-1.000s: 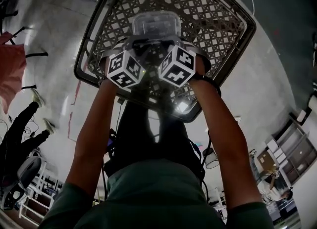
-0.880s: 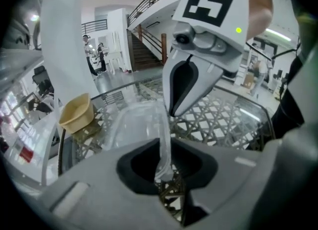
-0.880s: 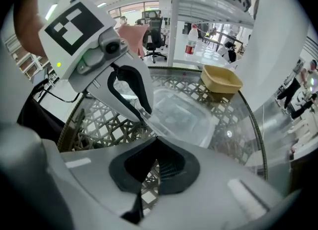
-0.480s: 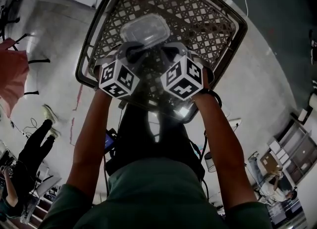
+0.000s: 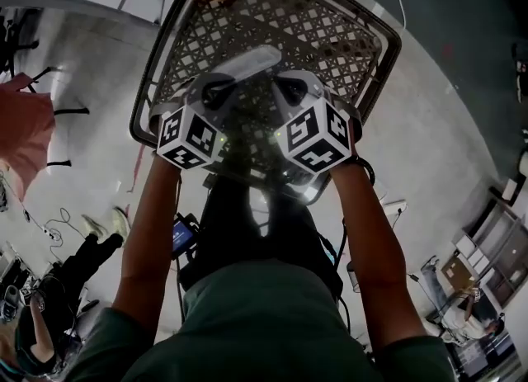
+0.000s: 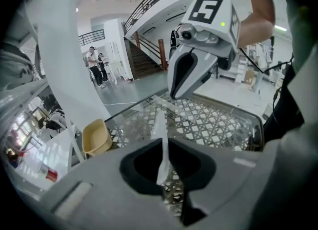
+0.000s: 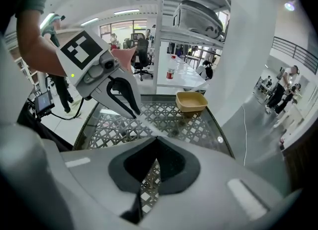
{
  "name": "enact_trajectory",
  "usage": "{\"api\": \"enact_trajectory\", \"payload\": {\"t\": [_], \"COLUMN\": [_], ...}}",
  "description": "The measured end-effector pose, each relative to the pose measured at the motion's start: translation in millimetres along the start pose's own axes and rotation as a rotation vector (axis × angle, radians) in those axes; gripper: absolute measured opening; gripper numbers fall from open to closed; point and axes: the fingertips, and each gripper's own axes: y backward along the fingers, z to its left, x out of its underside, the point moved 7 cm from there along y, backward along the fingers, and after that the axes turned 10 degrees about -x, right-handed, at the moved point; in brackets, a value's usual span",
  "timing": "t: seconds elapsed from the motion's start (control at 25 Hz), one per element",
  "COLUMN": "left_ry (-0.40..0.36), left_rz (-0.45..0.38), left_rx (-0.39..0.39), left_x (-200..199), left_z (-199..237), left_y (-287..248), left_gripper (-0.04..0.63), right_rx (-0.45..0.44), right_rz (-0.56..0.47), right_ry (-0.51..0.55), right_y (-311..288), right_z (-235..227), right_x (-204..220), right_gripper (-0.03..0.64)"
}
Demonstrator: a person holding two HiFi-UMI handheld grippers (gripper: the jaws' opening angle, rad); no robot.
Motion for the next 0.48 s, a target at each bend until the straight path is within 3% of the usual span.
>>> {"api": "enact_trajectory", "payload": {"t": [0.48], "left_ry": [-0.051], "left_rz": [-0.054], "left_rx": [-0.099], "left_x": [-60.3], "left_z": [16.7], "left_y": [68.1], "left_gripper": [0.035], "right_rx": [0.124], "right_rz": [-0.16], "right_ry": [0.053], "right_y": [89.9], "right_z": [13.1], "right_x": [-42.3], "right_gripper": [0.003]}}
